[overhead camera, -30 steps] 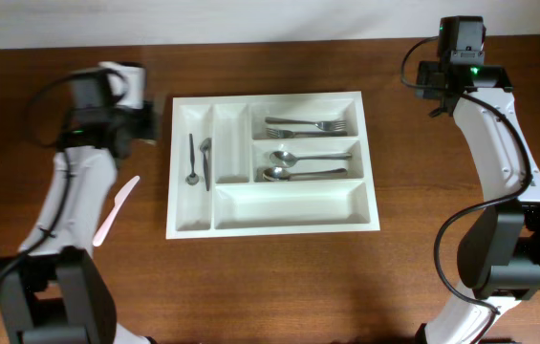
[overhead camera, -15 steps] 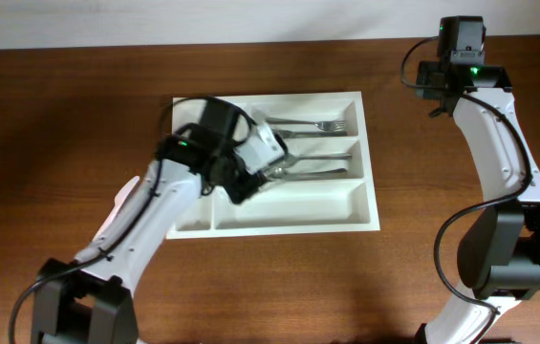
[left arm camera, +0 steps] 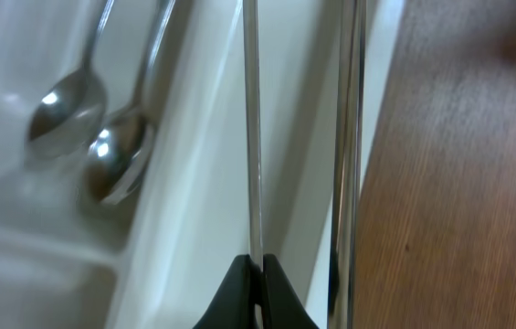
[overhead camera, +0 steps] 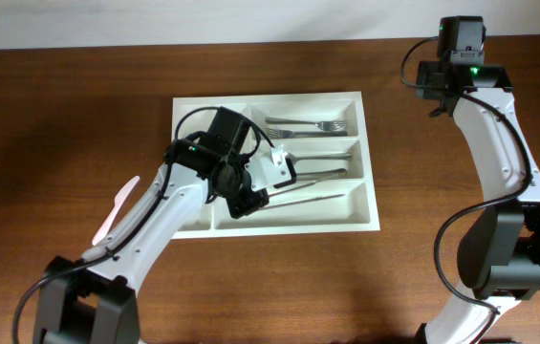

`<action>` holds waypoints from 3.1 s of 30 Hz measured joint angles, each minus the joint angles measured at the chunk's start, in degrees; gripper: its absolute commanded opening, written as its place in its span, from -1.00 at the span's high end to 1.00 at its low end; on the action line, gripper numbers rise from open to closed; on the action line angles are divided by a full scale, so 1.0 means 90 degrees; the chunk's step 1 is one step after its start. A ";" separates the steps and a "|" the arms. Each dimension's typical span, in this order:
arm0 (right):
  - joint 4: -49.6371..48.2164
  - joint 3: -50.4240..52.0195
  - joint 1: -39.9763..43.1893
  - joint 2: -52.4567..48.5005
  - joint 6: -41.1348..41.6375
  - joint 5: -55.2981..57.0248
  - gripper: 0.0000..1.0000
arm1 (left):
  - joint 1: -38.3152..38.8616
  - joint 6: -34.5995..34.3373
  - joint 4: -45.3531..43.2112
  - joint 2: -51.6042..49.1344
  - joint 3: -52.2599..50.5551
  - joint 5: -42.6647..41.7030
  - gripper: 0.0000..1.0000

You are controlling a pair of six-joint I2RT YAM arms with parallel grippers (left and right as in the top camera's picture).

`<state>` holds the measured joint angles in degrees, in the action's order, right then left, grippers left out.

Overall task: Pack container
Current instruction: 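Carry the tongs into the tray's bottom compartment and release them, then move the left gripper back toward the white plastic knife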

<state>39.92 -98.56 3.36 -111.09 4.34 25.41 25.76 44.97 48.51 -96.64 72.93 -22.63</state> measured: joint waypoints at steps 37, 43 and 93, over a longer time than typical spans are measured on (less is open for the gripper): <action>0.0002 0.0000 0.0000 0.0000 -0.0005 0.0000 -0.98 | 0.0214 0.0056 0.0716 -0.1440 0.2317 -0.0182 -0.74; 0.0000 0.0000 0.0000 0.0000 0.0000 0.0000 -0.98 | 0.0219 -0.0763 0.0673 -0.1438 0.3099 0.1178 -0.86; 0.0000 0.0000 0.0000 0.0000 -0.0002 0.0000 -0.98 | -0.4170 -0.4826 -0.1695 0.1953 -0.3118 0.3614 -0.99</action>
<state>39.92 -98.56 3.36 -111.09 4.32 25.41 -11.77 1.54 33.26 -79.07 44.86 9.89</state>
